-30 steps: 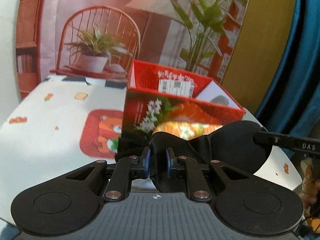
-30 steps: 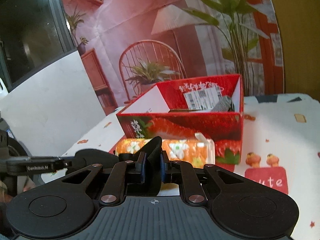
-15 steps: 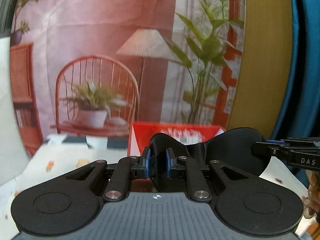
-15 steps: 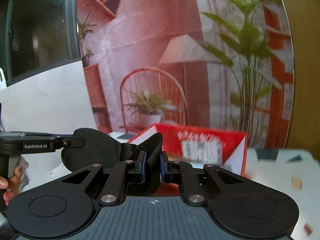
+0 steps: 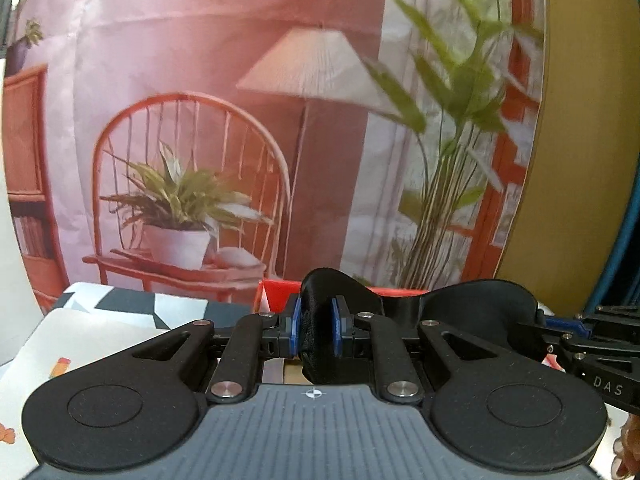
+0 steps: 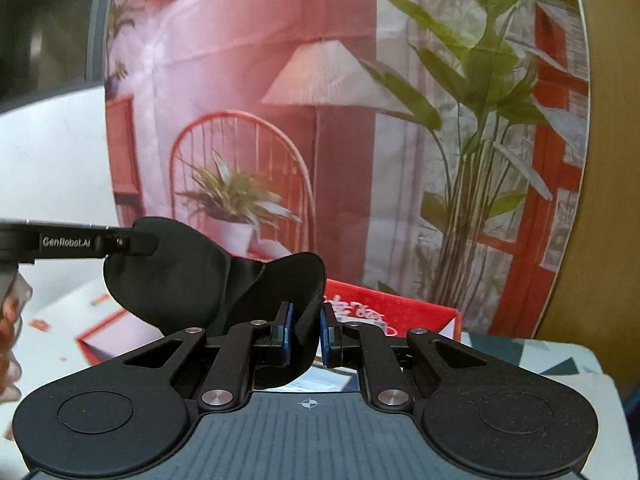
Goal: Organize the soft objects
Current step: 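Lift the eye mask with both grippers and carry it over the red box, then lower the eye mask into the box and open both grippers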
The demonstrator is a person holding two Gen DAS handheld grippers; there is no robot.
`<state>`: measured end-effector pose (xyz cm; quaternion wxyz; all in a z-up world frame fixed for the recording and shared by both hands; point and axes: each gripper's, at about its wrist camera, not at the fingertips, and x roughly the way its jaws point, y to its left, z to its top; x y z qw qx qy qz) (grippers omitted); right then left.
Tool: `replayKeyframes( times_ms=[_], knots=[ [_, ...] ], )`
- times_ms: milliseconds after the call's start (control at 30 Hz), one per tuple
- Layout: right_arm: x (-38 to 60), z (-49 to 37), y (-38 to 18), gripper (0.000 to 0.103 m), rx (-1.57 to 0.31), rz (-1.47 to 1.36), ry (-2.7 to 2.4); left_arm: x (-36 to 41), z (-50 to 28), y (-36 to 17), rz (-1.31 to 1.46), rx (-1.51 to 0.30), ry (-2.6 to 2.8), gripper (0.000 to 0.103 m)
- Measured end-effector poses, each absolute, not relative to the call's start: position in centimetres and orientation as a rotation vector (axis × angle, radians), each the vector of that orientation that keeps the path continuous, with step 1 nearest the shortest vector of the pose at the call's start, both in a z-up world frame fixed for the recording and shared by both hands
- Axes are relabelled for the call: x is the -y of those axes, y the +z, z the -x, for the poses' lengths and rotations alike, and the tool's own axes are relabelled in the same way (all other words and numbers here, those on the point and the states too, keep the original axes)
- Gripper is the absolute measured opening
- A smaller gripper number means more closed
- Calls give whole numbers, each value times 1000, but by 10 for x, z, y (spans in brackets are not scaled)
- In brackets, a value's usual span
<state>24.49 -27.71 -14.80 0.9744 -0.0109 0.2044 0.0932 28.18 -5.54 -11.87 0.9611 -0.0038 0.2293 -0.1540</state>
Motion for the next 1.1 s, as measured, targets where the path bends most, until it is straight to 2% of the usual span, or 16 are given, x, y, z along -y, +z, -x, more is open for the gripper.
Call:
replayKeyframes(
  times_ms=[433,700,733,800,867,933,1000,1067,1100],
  knots=[
    [273,-288,-190,12,-668,17,178,89,-321,-170,-169,-743,-376,17],
    [274,-291,-198,15,-690,7,152,88,-321,-172,-184,-757,-381,19],
    [274,-290,-198,20,-690,14,141,89,-320,-170,-186,-752,-384,23],
    [276,-288,-196,23,-682,32,118,87,-318,-166,-187,-745,-385,38],
    [277,-284,-194,33,-665,42,96,84,-314,-159,-170,-735,-397,58],
    [279,-278,-189,56,-638,36,79,80,-309,-152,-146,-724,-404,64],
    [280,-269,-183,67,-599,28,78,76,-302,-143,-125,-713,-416,69],
    [281,-260,-177,81,-563,28,78,72,-292,-134,-116,-691,-422,80],
    [282,-254,-174,94,-543,27,73,69,-285,-130,-107,-676,-426,82]
  ],
)
